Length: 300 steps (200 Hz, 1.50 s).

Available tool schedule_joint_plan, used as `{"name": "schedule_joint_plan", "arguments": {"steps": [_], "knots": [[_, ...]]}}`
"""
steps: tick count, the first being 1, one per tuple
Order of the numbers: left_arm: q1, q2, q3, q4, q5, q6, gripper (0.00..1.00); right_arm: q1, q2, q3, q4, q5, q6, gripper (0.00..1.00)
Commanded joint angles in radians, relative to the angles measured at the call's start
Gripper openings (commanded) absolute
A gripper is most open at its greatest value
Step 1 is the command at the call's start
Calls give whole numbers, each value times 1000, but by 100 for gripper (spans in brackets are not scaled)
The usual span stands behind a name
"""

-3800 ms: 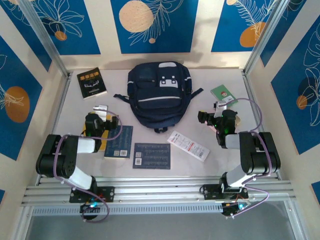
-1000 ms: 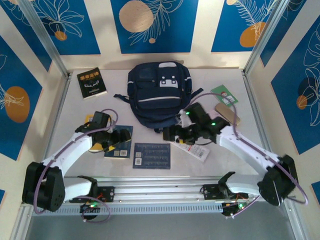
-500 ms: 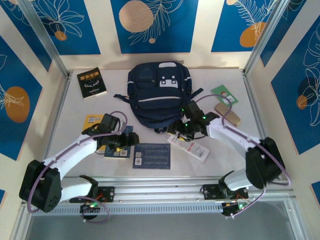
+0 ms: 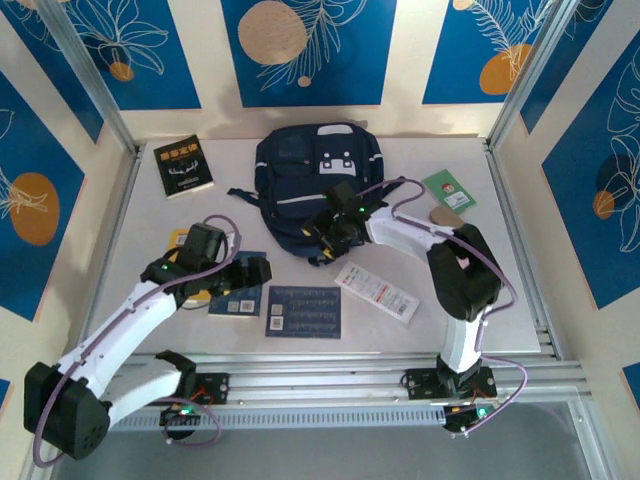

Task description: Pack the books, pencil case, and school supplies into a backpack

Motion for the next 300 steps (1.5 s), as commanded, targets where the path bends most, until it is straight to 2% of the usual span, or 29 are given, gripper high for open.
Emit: {"name": "schedule_joint_plan", "arguments": {"steps": [1, 15, 26, 51, 62, 114, 157, 184, 234, 277, 300], "knots": [[2, -29, 48, -75, -29, 34, 94, -6, 62, 29, -49, 22, 53, 63], [4, -41, 57, -92, -43, 41, 94, -2, 70, 15, -57, 40, 64, 57], [6, -50, 62, -102, -53, 44, 94, 0, 74, 11, -76, 54, 65, 48], [7, -70, 65, -117, -78, 46, 94, 5, 82, 31, -148, 80, 31, 10], [9, -78, 62, -118, -86, 44, 95, 6, 74, 27, -154, 82, 13, 0], [8, -82, 84, -137, -122, 48, 94, -11, -36, 35, -187, 121, -108, 0], [8, -86, 147, -169, -154, 65, 94, -41, -115, 147, -300, 76, -291, 0], [9, -95, 173, -182, -180, 78, 95, -48, -213, 138, -340, 66, -354, 0], [8, -82, 185, -186, -187, 105, 95, -37, -432, 24, -437, -15, -424, 0], [9, -77, 193, -181, -187, 125, 95, -59, -647, -184, -564, 9, -498, 0], [8, -56, 188, -166, -186, 133, 95, -67, -693, -312, -576, 4, -508, 0]]}}
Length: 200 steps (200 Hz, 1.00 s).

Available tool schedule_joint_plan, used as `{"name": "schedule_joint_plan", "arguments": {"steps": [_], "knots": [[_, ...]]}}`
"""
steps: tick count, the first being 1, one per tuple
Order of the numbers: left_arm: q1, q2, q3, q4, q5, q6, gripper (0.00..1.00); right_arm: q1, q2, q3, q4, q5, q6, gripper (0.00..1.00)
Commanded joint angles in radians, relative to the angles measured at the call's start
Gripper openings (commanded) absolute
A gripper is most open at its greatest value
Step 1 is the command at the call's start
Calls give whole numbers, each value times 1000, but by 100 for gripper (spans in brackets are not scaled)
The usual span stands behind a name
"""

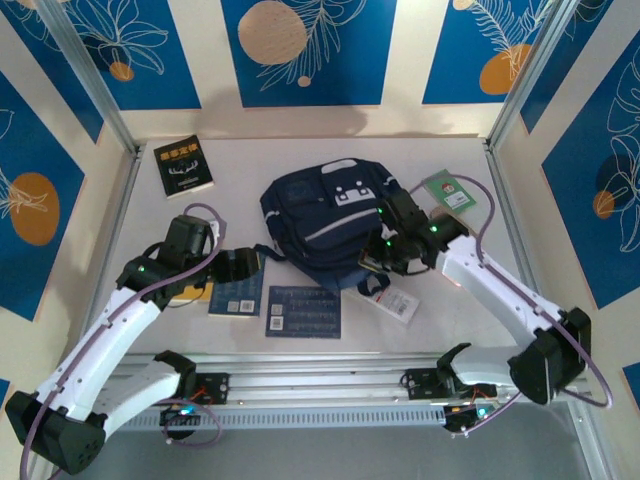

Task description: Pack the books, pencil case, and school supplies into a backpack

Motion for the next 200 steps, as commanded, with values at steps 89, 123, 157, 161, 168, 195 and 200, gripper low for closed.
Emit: {"name": "schedule_joint_plan", "arguments": {"steps": [89, 123, 157, 161, 168, 195, 200], "knots": [[-32, 259, -4, 260, 137, 213, 73, -351, -22, -271, 177, -298, -45, 0], [-69, 373, 20, 340, 146, 299, 64, -433, 53, -293, 267, -428, -27, 0], [-123, 488, 34, 380, 51, 425, 61, -433, 129, -286, 338, -481, -23, 0], [-123, 506, 40, 379, 41, 433, 61, -433, 135, -282, 338, -477, -26, 0], [-123, 539, 52, 376, 30, 446, 61, -436, 141, -279, 339, -469, -30, 0], [-122, 637, 72, 417, -20, 493, 59, -452, 137, -288, 359, -483, -34, 0], [-122, 654, 78, 423, -26, 508, 59, -452, 137, -290, 361, -484, -38, 0]]}}
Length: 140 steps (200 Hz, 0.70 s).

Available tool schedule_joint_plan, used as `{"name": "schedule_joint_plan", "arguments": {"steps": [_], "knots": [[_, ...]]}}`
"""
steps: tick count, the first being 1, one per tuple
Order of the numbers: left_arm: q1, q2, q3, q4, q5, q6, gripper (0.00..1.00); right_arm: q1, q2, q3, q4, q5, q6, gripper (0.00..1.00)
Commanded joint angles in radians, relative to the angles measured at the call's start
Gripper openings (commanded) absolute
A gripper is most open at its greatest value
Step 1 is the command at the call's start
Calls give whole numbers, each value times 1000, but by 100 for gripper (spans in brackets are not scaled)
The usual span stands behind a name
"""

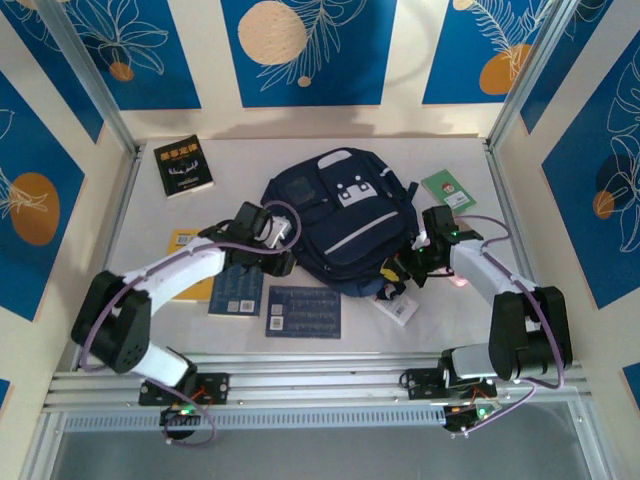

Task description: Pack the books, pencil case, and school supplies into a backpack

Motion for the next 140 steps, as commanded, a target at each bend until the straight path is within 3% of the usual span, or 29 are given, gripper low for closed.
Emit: {"name": "schedule_joint_plan", "arguments": {"steps": [1, 42, 111, 128, 140], "knots": [[-1, 68, 37, 46, -70, 98, 59, -15, 0, 7, 55, -66, 1, 0], [16, 191, 100, 76, -114, 182, 58, -26, -2, -8, 70, -75, -10, 0], [21, 298, 142, 114, -43, 189, 58, -33, 5, -34, 99, -93, -11, 0], [21, 320, 150, 111, -17, 187, 54, -32, 9, -33, 100, -93, -11, 0], [21, 335, 157, 104, 6, 187, 45, -31, 7, -34, 101, -92, -10, 0]]}}
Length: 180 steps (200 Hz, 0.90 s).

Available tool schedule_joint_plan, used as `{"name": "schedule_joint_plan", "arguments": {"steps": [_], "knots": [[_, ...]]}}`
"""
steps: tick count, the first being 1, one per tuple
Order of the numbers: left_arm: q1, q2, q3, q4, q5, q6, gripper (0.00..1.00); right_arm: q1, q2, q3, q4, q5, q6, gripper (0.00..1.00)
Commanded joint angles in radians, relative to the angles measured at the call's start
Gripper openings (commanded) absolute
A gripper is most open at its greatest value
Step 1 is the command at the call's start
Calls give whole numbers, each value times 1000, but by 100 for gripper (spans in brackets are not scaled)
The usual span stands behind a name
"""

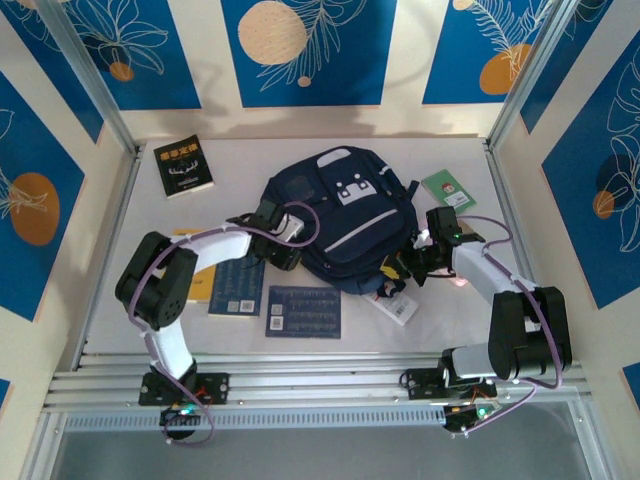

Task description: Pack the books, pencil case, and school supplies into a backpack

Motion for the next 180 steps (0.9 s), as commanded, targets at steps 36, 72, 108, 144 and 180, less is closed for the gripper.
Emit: {"name": "schedule_joint_plan", "arguments": {"steps": [36, 72, 108, 144, 180], "knots": [[7, 36, 34, 3, 79, 21, 24, 18, 7, -11, 44, -29, 6, 0], [9, 13, 28, -10, 76, 15, 7, 49, 7, -17, 50, -2, 26, 0], [9, -34, 10, -20, 81, -4, 0, 66, -13, -20, 41, 48, 54, 0], [0, -86, -29, -19, 96, -44, 0, 75, -28, -31, 55, 77, 95, 0], [-17, -116, -65, -18, 93, -77, 0, 93, -35, -41, 84, 85, 136, 0]]}}
